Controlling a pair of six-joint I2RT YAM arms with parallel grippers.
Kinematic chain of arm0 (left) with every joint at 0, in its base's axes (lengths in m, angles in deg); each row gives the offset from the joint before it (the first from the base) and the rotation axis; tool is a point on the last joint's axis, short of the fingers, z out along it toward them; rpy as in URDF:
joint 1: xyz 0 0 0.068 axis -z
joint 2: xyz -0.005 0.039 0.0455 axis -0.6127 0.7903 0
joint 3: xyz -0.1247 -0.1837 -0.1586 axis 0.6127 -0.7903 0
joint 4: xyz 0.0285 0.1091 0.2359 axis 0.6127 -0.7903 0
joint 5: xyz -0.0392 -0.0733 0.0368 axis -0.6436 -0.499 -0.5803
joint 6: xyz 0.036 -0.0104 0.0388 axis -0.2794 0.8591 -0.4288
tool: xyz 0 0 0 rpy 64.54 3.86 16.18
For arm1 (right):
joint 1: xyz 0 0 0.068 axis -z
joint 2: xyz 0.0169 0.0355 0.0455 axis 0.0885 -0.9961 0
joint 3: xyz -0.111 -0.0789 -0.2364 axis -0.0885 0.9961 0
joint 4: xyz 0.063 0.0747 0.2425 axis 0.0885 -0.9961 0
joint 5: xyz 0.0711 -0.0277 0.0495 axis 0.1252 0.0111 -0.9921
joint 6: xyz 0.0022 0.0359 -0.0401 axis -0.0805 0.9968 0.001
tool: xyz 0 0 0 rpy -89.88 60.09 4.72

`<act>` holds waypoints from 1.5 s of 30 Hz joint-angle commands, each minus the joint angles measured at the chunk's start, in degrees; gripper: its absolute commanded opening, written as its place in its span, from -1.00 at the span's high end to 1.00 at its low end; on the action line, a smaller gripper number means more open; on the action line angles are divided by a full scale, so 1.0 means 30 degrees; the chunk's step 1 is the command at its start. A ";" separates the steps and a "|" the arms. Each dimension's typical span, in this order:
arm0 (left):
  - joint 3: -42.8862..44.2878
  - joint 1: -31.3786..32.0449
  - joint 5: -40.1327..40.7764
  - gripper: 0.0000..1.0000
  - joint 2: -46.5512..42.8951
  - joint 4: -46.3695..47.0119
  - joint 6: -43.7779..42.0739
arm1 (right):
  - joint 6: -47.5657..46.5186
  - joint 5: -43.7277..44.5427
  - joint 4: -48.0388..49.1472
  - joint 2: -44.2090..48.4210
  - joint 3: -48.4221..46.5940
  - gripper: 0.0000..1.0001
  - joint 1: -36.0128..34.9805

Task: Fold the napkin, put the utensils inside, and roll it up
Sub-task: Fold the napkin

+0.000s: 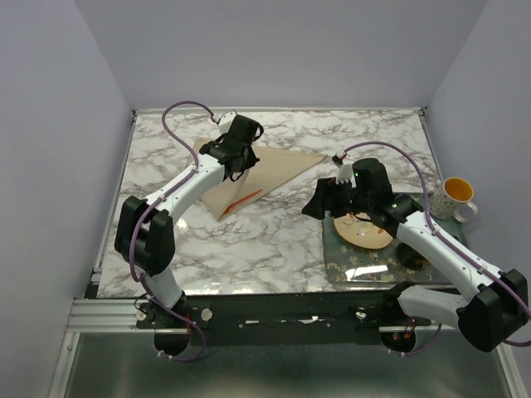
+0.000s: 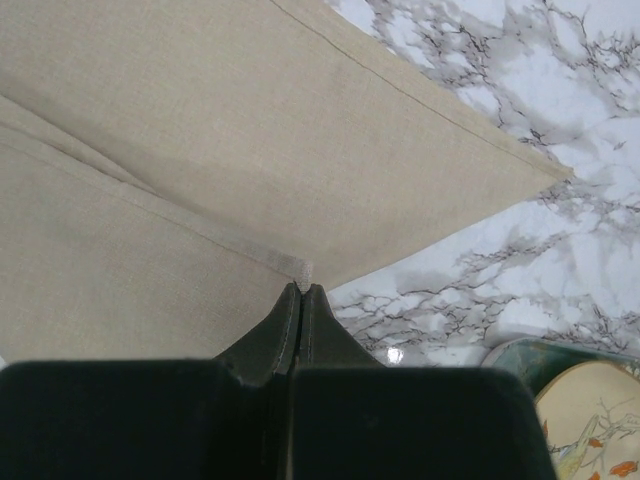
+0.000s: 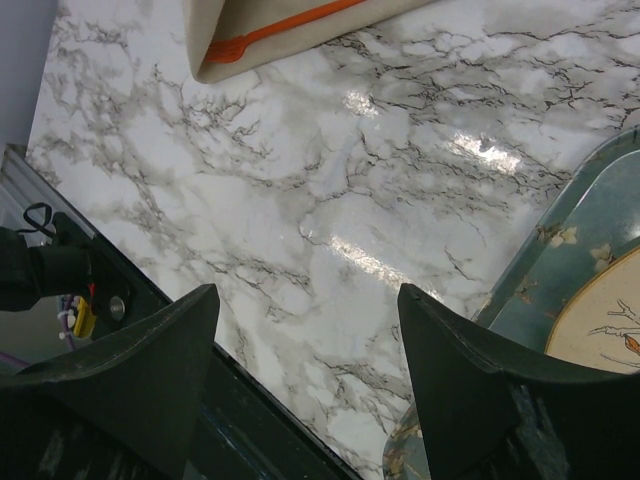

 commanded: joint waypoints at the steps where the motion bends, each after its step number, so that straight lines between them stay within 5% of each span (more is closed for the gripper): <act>1: 0.1055 0.0225 -0.0484 1.00 0.1001 0.0184 -0.0621 | 0.0078 0.0384 -0.0429 0.0248 -0.0114 -0.61 0.0100; 45: 0.3841 0.1103 0.0189 1.00 0.6891 -0.0079 -0.0943 | 0.0225 0.0063 -0.0458 0.0248 0.0678 -0.61 0.0422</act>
